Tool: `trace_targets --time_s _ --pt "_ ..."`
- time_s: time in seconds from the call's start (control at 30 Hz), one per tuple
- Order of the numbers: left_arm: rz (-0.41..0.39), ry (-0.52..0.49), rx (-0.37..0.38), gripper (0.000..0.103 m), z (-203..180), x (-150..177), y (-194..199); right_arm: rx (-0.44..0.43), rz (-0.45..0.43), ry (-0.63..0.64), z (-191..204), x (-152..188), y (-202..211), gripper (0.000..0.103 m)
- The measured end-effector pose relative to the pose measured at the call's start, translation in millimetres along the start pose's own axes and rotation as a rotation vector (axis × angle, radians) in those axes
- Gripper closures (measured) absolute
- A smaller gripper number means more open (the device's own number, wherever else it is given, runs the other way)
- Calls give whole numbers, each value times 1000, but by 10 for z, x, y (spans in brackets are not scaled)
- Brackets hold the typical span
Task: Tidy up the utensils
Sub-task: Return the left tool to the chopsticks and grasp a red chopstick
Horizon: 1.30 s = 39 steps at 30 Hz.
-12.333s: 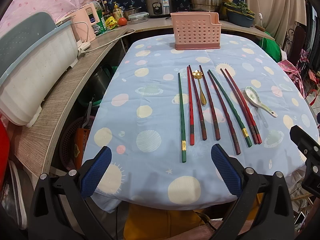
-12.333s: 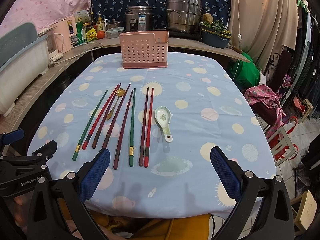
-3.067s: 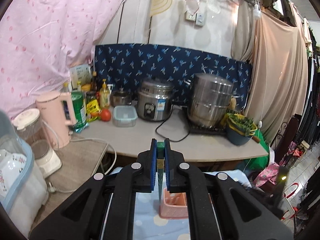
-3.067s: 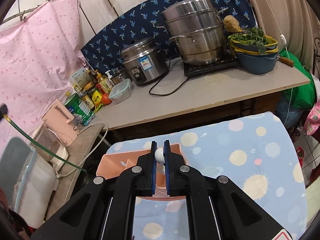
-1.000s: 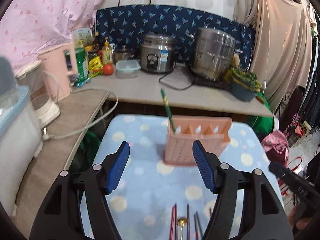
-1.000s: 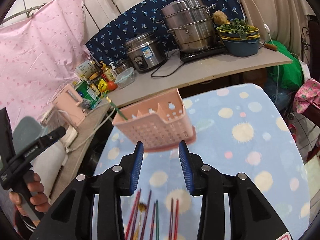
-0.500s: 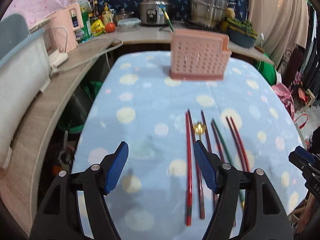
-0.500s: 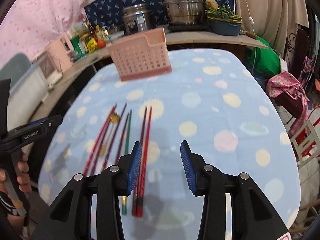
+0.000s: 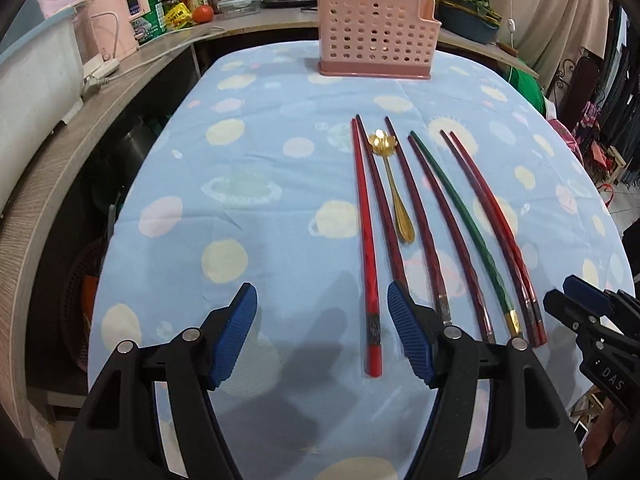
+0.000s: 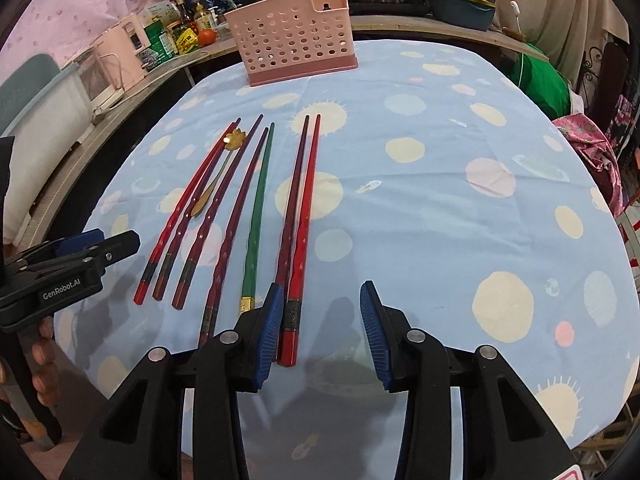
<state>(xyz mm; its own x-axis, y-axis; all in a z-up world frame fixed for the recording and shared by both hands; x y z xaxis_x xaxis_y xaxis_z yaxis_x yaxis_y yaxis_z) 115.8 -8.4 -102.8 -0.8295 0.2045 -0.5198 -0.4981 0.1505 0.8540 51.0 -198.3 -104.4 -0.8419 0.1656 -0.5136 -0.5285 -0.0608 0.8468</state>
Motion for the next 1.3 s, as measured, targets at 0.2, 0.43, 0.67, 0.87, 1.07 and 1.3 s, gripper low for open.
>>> trace_targets --time_s 0.2,0.43,0.67,0.87,1.07,1.3 --pt "13 11 10 40 22 49 -47 10 25 13 30 39 -74 73" --pt "37 2 11 41 -10 121 -123 2 22 -1 14 46 -94 73" --pt "60 -5 10 42 -39 168 -195 3 18 -1 1 47 -95 74" --pt "49 -14 -1 43 -47 176 -203 7 9 9 10 54 -100 74" --pt "41 -16 -6 47 -58 185 -199 73 -1 84 80 93 -106 77" --pt "30 -35 1 71 -111 187 -171 68 -3 67 52 108 -94 90"
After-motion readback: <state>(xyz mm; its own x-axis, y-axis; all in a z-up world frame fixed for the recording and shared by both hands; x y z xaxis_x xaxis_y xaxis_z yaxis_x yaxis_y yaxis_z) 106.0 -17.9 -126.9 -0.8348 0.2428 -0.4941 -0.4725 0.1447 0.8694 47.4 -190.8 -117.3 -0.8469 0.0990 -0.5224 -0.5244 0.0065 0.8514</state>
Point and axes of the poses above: each gripper's, at about its wrist camera, not at the fingertips, and y roughly against the way its jaws point, z to its left, x to its underside, the point moved 6 cm from there along -y, roughly the way its jaws point, and after that the axes turned 2 degrees about z, right-handed, at the moved point
